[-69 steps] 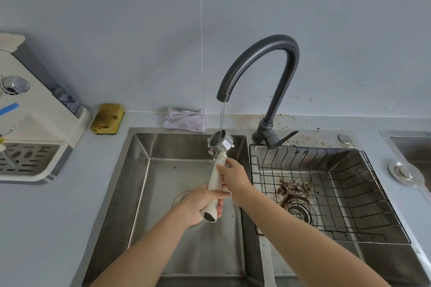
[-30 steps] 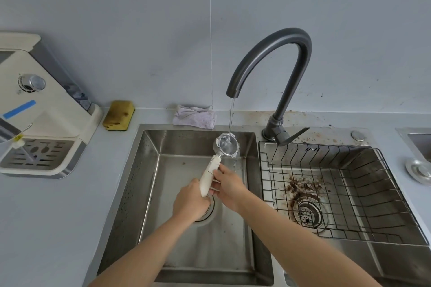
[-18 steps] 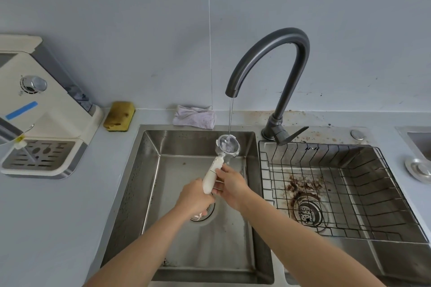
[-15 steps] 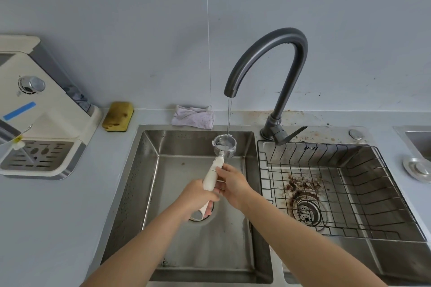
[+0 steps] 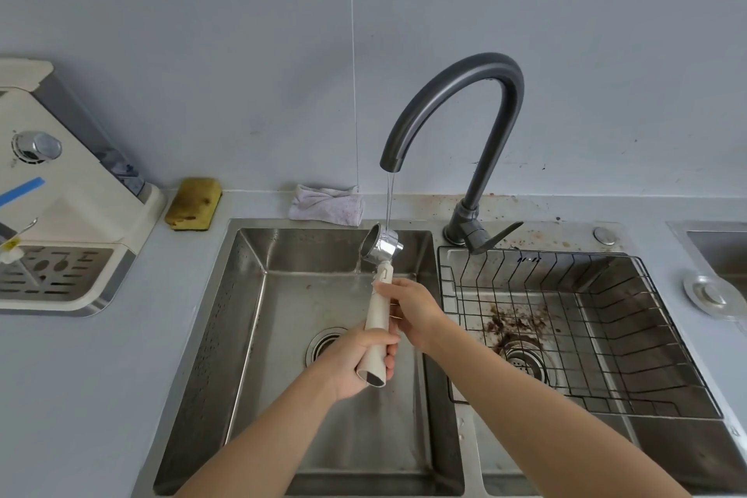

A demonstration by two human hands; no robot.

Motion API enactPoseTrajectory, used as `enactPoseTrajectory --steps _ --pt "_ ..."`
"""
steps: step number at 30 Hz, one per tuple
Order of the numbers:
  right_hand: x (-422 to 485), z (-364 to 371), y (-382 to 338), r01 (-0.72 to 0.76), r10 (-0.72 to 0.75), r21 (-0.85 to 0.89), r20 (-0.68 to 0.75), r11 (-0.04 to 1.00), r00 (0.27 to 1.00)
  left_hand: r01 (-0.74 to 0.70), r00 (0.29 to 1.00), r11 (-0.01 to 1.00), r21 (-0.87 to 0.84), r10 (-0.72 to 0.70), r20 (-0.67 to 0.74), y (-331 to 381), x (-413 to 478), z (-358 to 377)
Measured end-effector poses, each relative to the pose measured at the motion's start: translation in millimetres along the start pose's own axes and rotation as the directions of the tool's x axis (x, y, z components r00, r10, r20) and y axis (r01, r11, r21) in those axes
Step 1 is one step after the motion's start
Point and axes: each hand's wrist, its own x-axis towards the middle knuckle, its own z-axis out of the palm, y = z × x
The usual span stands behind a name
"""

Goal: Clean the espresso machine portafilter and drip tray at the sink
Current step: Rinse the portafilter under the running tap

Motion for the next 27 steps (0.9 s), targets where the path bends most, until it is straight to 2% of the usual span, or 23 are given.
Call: enactPoseTrajectory --steps 7,17,24,27 --pt "-3 -9 -6 0.069 -0.069 -0.03 -0.016 0.997 0.997 -0.012 0.993 0.999 -0.032 0.015 0.116 -9 12 5" --pt "0 -5 -6 0.225 -0.261 -0.201 -0.177 0.953 0.949 -0.173 0.981 0.983 0.055 0.168 0.093 -9 26 5" --pt "4 -2 -15 0.236 -0.26 -0.164 -0.146 0.958 0.954 -0.205 0.971 0.978 0.048 0.196 0.137 1 24 -8" --pt "3 -4 -23 0.214 -0.222 -0.126 -0.049 0.969 0.974 -0.191 0.961 0.982 0.005 0.186 0.207 8 22 -14"
